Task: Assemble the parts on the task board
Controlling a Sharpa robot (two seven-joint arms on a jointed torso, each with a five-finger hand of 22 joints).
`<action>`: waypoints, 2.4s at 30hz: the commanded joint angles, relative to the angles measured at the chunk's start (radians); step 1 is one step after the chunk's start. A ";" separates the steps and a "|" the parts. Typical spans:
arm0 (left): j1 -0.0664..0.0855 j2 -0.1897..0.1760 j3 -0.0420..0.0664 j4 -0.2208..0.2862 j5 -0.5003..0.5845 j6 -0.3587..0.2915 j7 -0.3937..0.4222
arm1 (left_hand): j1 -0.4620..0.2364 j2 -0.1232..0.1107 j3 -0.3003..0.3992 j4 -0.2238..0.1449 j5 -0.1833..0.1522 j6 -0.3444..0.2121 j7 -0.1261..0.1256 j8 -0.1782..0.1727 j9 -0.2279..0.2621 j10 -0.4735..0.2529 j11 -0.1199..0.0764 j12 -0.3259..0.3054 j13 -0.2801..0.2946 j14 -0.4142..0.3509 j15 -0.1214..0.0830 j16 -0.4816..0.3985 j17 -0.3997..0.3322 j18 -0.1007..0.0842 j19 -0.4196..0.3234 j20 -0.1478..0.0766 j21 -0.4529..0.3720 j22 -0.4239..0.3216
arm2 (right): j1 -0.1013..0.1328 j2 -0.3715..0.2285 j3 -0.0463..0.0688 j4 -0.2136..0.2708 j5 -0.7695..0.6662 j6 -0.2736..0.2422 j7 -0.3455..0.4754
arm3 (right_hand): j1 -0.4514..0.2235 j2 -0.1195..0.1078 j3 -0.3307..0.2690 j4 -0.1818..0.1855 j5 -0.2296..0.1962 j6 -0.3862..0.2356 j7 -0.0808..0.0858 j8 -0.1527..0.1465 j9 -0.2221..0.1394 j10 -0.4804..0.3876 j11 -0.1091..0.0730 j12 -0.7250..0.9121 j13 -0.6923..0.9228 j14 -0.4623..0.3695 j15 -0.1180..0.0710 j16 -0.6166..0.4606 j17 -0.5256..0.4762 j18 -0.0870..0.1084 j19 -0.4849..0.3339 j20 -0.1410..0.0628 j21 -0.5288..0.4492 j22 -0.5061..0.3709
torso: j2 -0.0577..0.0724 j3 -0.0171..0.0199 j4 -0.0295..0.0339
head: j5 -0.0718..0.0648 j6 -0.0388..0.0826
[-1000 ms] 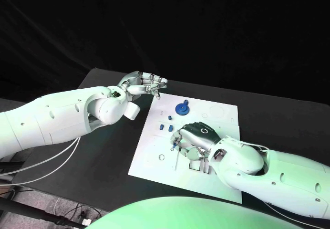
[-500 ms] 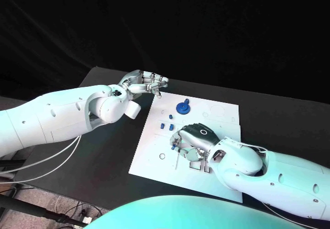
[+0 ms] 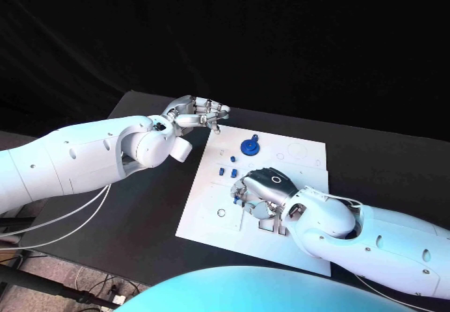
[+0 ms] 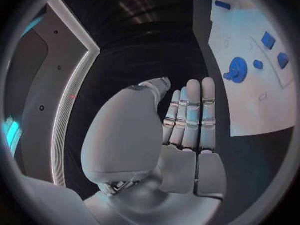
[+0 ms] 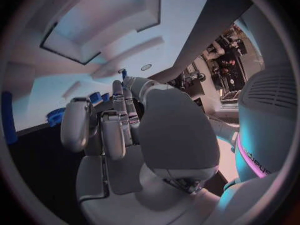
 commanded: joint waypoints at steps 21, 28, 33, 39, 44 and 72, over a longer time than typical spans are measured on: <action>0.001 0.000 0.001 0.000 -0.003 0.018 -0.002 | -0.005 0.002 0.000 -0.006 -0.002 -0.008 0.001 -0.003 -0.001 -0.008 -0.002 0.000 -0.001 0.000 0.006 -0.006 -0.001 0.013 0.008 0.003 -0.007 -0.002 | -0.003 -0.007 -0.002 -0.001 -0.016 0.012 0.005 | -0.013 -0.001 0.000 -0.007 0.002 0.008 0.000 0.006 0.003 0.008 0.000 0.005 0.001 0.059 -0.006 0.005 0.046 -0.006 0.005 0.002 -0.003 0.118 | 0.000 0.0004 -0.0004 | 0.002 0.000; 0.001 0.000 0.001 -0.001 -0.003 0.018 -0.002 | -0.005 0.002 0.000 -0.006 -0.002 -0.008 0.001 -0.003 -0.001 -0.008 -0.002 0.000 -0.001 0.000 0.006 -0.006 -0.001 0.013 0.008 0.003 -0.007 -0.002 | -0.003 -0.008 -0.002 -0.002 -0.017 0.015 0.000 | -0.013 -0.001 0.000 -0.007 0.002 0.008 0.000 0.006 0.003 0.008 0.000 0.005 0.001 0.059 -0.006 0.005 0.046 -0.006 0.005 0.002 -0.003 0.118 | -0.001 -0.0001 0.0000 | 0.001 0.000; 0.001 0.000 0.001 -0.001 -0.003 0.018 -0.003 | -0.005 0.002 0.000 -0.006 -0.002 -0.008 0.001 -0.003 -0.001 -0.008 -0.002 0.000 -0.001 0.000 0.006 -0.006 -0.001 0.013 0.008 0.003 -0.007 -0.002 | -0.003 -0.003 -0.002 -0.003 -0.018 0.038 -0.002 | -0.021 -0.002 -0.002 -0.009 -0.006 0.006 0.000 0.007 0.006 0.008 0.001 0.003 0.001 0.059 -0.006 0.004 0.044 -0.006 0.003 0.002 -0.007 0.117 | -0.001 -0.0007 -0.0002 | 0.001 0.000; 0.001 0.000 0.001 0.000 -0.003 0.017 -0.003 | -0.005 0.002 0.000 -0.006 -0.002 -0.008 0.001 -0.003 -0.001 -0.008 -0.002 0.000 -0.001 0.000 0.006 -0.006 -0.001 0.013 0.008 0.003 -0.007 -0.002 | -0.003 0.006 -0.006 -0.007 -0.019 0.100 -0.012 | -0.043 -0.004 -0.006 -0.012 -0.034 0.001 -0.001 0.009 0.013 0.008 0.001 0.000 0.001 0.058 -0.005 0.004 0.042 -0.005 0.001 0.003 -0.014 0.115 | -0.001 -0.0013 0.0001 | 0.000 0.000; 0.001 0.000 0.001 0.000 -0.003 0.017 -0.005 | -0.005 0.002 0.000 -0.006 -0.002 -0.008 0.001 -0.003 -0.001 -0.008 -0.002 0.000 -0.001 0.000 0.006 -0.006 -0.001 0.013 0.008 0.003 -0.007 -0.002 | -0.003 0.012 -0.009 -0.013 -0.020 0.120 -0.019 | -0.053 -0.006 -0.009 -0.010 -0.036 -0.003 -0.001 0.009 0.014 0.007 0.001 -0.002 0.001 0.058 -0.005 0.004 0.040 -0.004 -0.001 0.003 -0.019 0.113 | -0.001 -0.0009 0.0005 | 0.000 0.000; 0.000 -0.004 0.000 -0.002 -0.003 0.024 -0.012 | -0.005 0.002 0.000 -0.006 -0.002 -0.008 0.001 -0.003 -0.001 -0.008 -0.002 0.000 -0.001 0.000 0.006 -0.006 -0.001 0.013 0.008 0.003 -0.007 -0.002 | 0.017 -0.084 0.001 0.072 -0.011 -0.015 -0.030 | -0.113 -0.054 -0.036 -0.023 -0.013 -0.129 0.026 -0.062 -0.005 -0.151 0.035 0.003 -0.003 0.050 0.024 -0.002 0.020 0.012 -0.030 0.029 -0.111 0.078 | -0.002 -0.0002 -0.0030 | -0.022 0.008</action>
